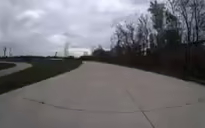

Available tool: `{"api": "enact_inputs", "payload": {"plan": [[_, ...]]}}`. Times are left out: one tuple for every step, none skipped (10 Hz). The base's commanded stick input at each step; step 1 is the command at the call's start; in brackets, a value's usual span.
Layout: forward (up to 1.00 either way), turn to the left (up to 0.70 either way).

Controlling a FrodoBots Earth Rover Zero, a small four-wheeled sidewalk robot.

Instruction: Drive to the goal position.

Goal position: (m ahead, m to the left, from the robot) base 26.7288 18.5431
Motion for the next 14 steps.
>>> {"api": "enact_inputs", "payload": {"plan": [[1.00, 0.27], [1.00, 0.27], [1.00, 0.27], [1.00, 0.27], [1.00, 0.05], [1.00, 0.00], [1.00, 0.00], [1.00, 0.00], [1.00, 0.00], [1.00, 0.00], [1.00, 0.00], [1.00, 0.00], [1.00, 0.00], [1.00, 0.00]]}}
